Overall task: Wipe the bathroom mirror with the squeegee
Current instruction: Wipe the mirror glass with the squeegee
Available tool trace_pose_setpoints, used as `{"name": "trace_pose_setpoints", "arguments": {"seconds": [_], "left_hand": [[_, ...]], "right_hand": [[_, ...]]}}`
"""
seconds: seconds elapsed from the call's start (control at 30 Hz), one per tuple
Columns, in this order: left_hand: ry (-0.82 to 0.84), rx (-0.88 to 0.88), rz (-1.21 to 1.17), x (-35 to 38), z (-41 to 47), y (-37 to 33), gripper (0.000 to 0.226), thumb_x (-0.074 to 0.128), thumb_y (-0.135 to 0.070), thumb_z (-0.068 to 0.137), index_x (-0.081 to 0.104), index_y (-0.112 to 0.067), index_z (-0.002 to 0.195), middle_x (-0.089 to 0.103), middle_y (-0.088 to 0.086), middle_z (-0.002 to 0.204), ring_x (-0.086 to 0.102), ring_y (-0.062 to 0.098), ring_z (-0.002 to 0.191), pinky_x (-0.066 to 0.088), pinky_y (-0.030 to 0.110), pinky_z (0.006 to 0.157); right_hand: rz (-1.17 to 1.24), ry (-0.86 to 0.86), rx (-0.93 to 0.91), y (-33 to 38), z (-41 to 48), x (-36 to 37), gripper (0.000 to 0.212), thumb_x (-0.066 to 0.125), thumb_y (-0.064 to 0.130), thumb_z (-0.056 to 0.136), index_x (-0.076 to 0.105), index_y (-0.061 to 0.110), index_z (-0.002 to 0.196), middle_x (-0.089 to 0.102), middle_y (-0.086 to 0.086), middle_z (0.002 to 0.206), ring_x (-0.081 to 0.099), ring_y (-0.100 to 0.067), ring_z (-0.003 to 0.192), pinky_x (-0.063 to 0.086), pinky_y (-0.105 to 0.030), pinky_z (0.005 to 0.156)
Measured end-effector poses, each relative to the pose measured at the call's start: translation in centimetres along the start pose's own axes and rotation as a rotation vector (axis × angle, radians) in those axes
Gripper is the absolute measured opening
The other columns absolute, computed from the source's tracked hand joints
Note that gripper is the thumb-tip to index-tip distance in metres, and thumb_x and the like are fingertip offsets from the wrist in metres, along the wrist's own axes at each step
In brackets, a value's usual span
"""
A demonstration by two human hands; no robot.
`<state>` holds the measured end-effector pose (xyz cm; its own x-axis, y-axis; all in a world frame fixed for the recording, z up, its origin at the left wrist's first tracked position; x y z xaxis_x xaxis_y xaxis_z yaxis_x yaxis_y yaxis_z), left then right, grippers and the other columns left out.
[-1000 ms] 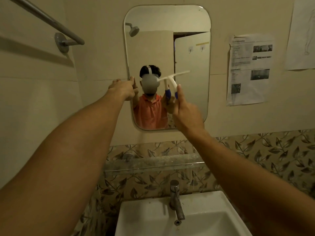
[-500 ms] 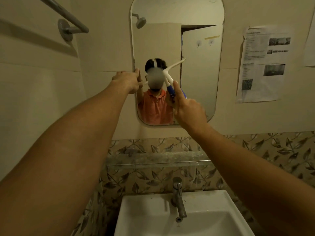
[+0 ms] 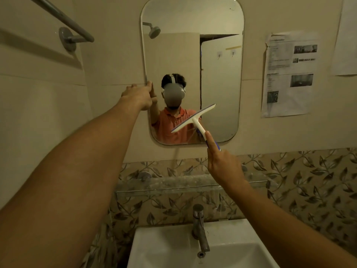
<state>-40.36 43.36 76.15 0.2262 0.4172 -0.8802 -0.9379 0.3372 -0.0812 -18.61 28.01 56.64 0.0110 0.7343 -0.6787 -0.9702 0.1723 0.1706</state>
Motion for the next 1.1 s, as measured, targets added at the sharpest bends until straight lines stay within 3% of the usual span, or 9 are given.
{"name": "trace_pose_setpoints", "arguments": {"seconds": [0.2, 0.4, 0.5, 0.67, 0.8, 0.93, 1.1], "left_hand": [[-0.01, 0.021, -0.023, 0.1, -0.3, 0.0, 0.074, 0.047, -0.025, 0.101, 0.003, -0.035, 0.159, 0.015, 0.023, 0.161, 0.02, 0.039, 0.146, 0.03, 0.052, 0.113], [-0.076, 0.036, -0.125, -1.2, -0.3, 0.5, 0.087, 0.053, -0.023, 0.097, -0.009, -0.019, 0.159, 0.039, 0.027, 0.149, 0.044, 0.043, 0.131, 0.043, 0.049, 0.103], [-0.114, 0.053, -0.179, -1.7, 0.0, 0.7, 0.081, 0.053, -0.026, 0.097, 0.0, -0.016, 0.156, 0.048, 0.029, 0.138, 0.053, 0.044, 0.117, 0.046, 0.047, 0.091], [-0.048, 0.017, -0.149, -1.2, 0.3, 1.1, 0.088, 0.05, -0.028, 0.098, -0.014, -0.014, 0.158, 0.029, 0.026, 0.155, 0.043, 0.041, 0.133, 0.042, 0.048, 0.102], [-0.053, 0.03, -0.166, -1.4, 0.4, 1.2, 0.089, 0.051, -0.022, 0.096, -0.013, -0.013, 0.158, 0.029, 0.025, 0.156, 0.043, 0.041, 0.133, 0.042, 0.048, 0.103], [-0.049, 0.04, -0.143, -1.5, 0.4, 1.3, 0.087, 0.049, -0.022, 0.098, -0.014, -0.01, 0.158, 0.026, 0.025, 0.158, 0.043, 0.042, 0.134, 0.041, 0.048, 0.104], [-0.029, 0.009, -0.146, -1.3, 0.2, 1.4, 0.087, 0.049, -0.022, 0.099, -0.014, -0.013, 0.158, 0.022, 0.022, 0.161, 0.039, 0.041, 0.138, 0.039, 0.048, 0.108]], "right_hand": [[0.096, 0.013, 0.016, 0.1, -0.2, -1.2, 0.067, 0.027, 0.038, 0.11, -0.023, 0.047, 0.154, 0.051, -0.002, 0.069, 0.05, -0.016, 0.051, 0.055, -0.039, 0.049], [0.274, -0.159, -0.005, 5.2, 8.6, -12.1, 0.058, 0.024, 0.041, 0.11, 0.001, 0.036, 0.162, 0.049, -0.003, 0.065, 0.049, -0.019, 0.052, 0.048, -0.04, 0.05], [0.268, -0.2, -0.019, 7.9, 13.5, -16.2, 0.057, 0.029, 0.037, 0.11, 0.004, 0.034, 0.161, 0.05, -0.004, 0.066, 0.05, -0.02, 0.052, 0.05, -0.04, 0.053], [0.233, -0.203, 0.0, 10.4, 19.1, -18.9, 0.065, 0.036, 0.027, 0.109, -0.002, 0.036, 0.161, 0.053, -0.007, 0.074, 0.06, -0.024, 0.063, 0.061, -0.045, 0.063], [0.209, -0.154, -0.003, 11.7, 20.9, -18.1, 0.073, 0.045, 0.021, 0.106, 0.0, 0.034, 0.162, 0.055, -0.008, 0.08, 0.062, -0.024, 0.067, 0.063, -0.047, 0.069], [0.193, -0.159, 0.003, 11.4, 20.1, -16.9, 0.073, 0.046, 0.021, 0.106, 0.0, 0.033, 0.162, 0.055, -0.008, 0.079, 0.058, -0.022, 0.061, 0.061, -0.041, 0.062], [0.124, -0.16, 0.032, 10.0, 17.4, -14.0, 0.08, 0.048, 0.028, 0.106, -0.009, 0.035, 0.161, 0.05, -0.006, 0.073, 0.054, -0.019, 0.056, 0.046, -0.032, 0.048]]}}
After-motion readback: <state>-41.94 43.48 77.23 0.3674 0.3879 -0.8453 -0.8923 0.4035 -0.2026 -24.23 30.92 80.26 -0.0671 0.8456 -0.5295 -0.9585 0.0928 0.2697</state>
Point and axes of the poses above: each hand's wrist, its own z-axis towards the middle knuckle, its own x-axis out of the palm, y = z × x, the point moved 10 cm from there along z, towards the middle knuckle
